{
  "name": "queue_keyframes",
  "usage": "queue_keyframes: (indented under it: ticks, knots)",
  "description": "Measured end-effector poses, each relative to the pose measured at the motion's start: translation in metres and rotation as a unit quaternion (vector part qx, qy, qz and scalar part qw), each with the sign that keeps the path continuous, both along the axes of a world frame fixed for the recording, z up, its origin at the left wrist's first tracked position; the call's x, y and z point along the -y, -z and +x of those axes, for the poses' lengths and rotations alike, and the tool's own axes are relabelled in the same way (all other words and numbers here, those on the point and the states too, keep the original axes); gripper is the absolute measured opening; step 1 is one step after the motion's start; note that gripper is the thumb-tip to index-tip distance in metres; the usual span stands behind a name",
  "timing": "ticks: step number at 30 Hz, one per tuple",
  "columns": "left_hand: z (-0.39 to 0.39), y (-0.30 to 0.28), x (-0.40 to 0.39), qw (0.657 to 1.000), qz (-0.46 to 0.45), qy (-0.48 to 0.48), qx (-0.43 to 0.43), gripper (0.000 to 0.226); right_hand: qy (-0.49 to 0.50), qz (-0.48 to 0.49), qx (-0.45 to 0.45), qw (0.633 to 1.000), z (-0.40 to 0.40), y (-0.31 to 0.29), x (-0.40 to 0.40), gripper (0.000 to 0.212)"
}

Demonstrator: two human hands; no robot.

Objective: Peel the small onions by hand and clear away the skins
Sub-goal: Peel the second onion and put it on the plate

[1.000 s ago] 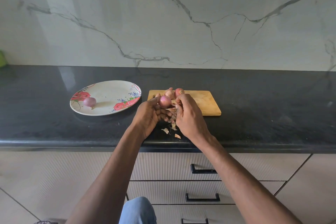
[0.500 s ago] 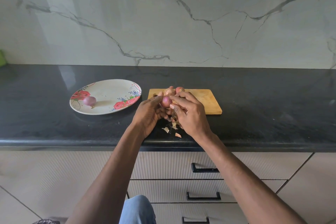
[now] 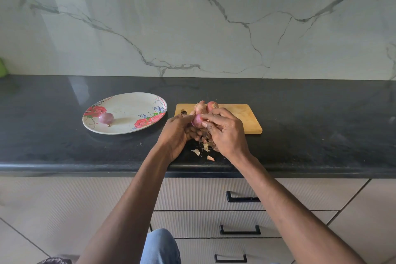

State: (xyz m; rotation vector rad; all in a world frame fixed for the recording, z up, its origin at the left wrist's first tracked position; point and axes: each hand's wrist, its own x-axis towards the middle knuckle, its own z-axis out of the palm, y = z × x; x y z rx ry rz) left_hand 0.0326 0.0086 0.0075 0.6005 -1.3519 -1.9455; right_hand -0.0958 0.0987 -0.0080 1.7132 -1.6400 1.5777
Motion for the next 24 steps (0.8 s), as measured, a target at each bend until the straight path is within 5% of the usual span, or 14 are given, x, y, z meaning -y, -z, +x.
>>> queue_keyframes:
  ticks: [12, 24]
  knots:
    - [-0.0031, 0.0063, 0.0051, 0.999, -0.014, -0.022, 0.022, 0.014, -0.01, 0.051, -0.039, 0.998, -0.0001, -0.0012, 0.0006, 0.031]
    - [-0.0033, 0.0058, 0.0046, 0.998, -0.019, -0.037, 0.039, 0.017, -0.03, 0.067, -0.021, 0.997, -0.0002, -0.0006, -0.0016, 0.011]
